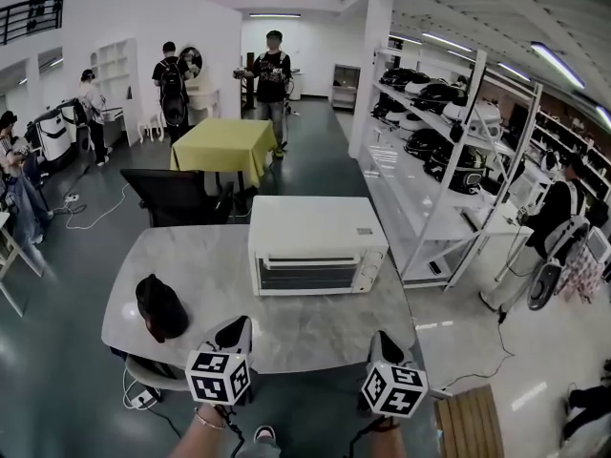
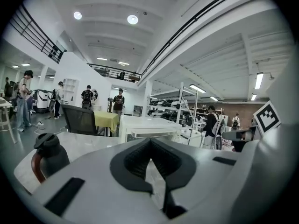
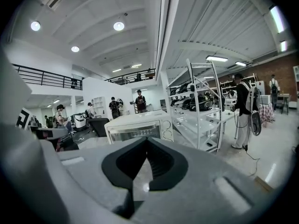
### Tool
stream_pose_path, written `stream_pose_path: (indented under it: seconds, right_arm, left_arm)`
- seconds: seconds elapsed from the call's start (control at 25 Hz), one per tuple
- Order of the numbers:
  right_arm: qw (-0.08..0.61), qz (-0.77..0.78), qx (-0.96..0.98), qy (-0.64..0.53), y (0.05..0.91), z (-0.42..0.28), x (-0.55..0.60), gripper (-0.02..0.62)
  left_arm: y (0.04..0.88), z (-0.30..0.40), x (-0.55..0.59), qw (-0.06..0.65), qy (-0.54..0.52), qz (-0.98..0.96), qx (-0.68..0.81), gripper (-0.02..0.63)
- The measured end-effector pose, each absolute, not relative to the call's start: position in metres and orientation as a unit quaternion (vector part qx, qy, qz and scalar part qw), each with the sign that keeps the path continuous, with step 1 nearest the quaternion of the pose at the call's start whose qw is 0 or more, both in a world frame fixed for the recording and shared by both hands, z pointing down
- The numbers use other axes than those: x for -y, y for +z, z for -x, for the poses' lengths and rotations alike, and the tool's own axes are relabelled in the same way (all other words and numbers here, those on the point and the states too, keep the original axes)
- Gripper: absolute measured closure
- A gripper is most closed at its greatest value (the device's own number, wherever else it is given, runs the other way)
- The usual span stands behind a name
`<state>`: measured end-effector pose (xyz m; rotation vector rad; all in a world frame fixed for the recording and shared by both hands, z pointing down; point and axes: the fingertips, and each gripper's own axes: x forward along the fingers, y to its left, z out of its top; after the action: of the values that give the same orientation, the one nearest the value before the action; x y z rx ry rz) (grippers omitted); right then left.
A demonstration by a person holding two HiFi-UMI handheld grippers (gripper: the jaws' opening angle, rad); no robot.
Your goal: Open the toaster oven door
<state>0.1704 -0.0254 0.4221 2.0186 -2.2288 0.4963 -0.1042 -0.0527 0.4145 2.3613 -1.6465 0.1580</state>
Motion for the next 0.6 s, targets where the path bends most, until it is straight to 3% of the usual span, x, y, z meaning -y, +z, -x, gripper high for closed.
stream_pose_path:
  seconds: [0.6]
  right_arm:
    - [0.057, -0.668, 0.728, 0.143, 0.402, -0.146, 0.151, 0.591]
  left_arm:
    - [0.396, 0.137, 0.187, 0.122, 0.031, -0.813, 0.568, 0.601]
